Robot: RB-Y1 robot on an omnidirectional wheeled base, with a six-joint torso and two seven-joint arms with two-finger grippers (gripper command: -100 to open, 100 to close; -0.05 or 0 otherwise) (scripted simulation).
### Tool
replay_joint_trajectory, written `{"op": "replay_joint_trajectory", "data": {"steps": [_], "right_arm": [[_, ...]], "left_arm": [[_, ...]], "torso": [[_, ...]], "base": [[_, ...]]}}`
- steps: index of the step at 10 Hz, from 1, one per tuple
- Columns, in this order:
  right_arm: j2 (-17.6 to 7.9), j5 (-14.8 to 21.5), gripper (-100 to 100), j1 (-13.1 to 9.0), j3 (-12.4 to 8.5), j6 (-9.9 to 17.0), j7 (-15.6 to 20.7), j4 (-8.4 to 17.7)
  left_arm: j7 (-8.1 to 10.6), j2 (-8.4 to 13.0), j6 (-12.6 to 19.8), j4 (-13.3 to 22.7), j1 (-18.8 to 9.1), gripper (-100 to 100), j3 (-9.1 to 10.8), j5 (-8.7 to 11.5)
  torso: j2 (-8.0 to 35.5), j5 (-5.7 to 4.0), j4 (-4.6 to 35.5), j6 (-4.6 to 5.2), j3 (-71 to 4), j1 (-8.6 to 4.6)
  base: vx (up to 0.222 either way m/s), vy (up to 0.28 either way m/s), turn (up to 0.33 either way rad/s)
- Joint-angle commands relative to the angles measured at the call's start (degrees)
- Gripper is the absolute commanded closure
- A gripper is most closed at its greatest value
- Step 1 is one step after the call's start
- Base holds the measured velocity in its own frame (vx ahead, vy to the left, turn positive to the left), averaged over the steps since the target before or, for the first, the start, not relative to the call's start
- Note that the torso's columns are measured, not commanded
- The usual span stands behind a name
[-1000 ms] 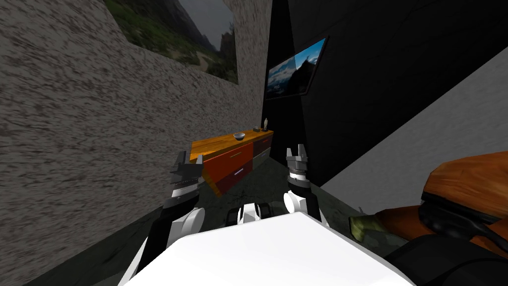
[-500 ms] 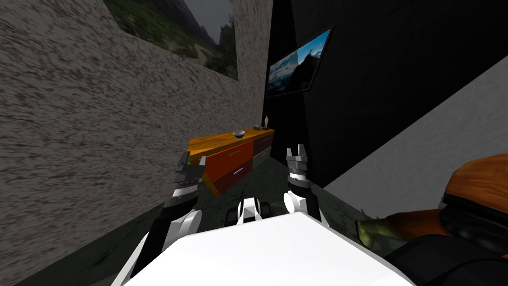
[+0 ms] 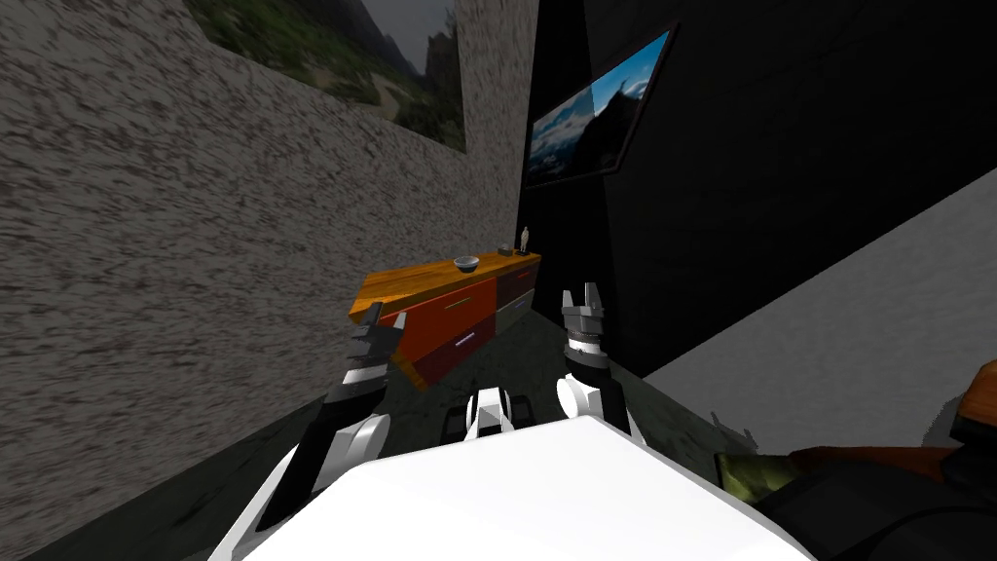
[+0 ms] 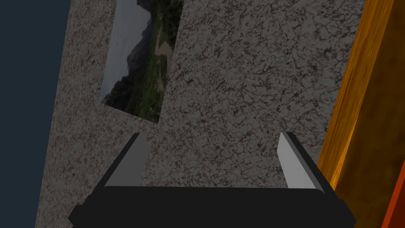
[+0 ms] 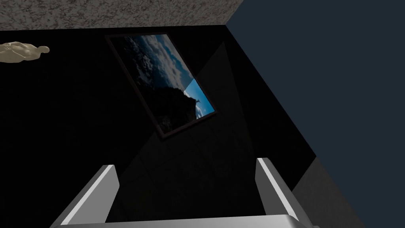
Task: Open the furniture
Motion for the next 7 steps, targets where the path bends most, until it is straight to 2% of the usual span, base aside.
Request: {"op": "replay_joint_trajectory", "data": {"steps": [1, 2, 7], "right_arm": [[0.0, 0.0, 0, 0.0, 0.0, 0.0, 0.0, 0.0], [0.0, 0.0, 0, 0.0, 0.0, 0.0, 0.0, 0.0], [0.0, 0.0, 0, 0.0, 0.0, 0.0, 0.0, 0.0]], "left_arm": [[-0.11, 0.6, 0.9, 3.2, -0.8, -100, 0.81, 0.4], [-0.07, 0.9, 1.7, 5.4, -1.3, -100, 1.57, 0.8], [0.05, 1.5, 4.1, 11.8, -2.6, -100, 3.92, 2.1]], "torso": [[-0.1, -0.01, 0.0, 0.01, -0.1, -0.04], [-0.2, -0.02, 0.0, 0.01, -0.1, -0.05], [0.0, 0.02, 0.0, 0.01, 0.0, 0.06]], "base": [[0.117, -0.059, 0.058], [0.150, -0.121, 0.086], [0.135, -0.108, 0.068]]}}
